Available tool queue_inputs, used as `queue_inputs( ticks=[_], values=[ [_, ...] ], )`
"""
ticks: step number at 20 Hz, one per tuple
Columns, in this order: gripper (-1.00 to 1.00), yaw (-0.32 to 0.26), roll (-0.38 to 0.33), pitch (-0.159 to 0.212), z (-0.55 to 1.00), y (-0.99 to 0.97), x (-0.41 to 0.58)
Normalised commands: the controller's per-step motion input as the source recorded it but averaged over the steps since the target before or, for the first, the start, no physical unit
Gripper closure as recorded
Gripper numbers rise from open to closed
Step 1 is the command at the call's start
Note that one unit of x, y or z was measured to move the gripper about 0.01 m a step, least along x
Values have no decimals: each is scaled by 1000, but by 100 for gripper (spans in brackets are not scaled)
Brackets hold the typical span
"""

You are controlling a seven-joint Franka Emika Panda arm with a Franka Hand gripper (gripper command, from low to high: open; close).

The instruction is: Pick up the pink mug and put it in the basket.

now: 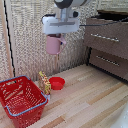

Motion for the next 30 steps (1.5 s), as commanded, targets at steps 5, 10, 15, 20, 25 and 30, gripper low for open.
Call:
queue_inputs(
  ticks=[5, 10, 15, 20, 25, 30],
  values=[
    [100, 1, -11, 26, 1, 959, 279],
    [100, 0, -16, 6, 1, 958, 265],
    [100, 0, -38, 35, -26, 948, 236],
    [100, 8, -96, 69, -325, 845, 163],
    [100, 4, -103, 63, -529, 461, 39],
    [100, 0, -88, 20, -642, 183, 0]
  ],
)
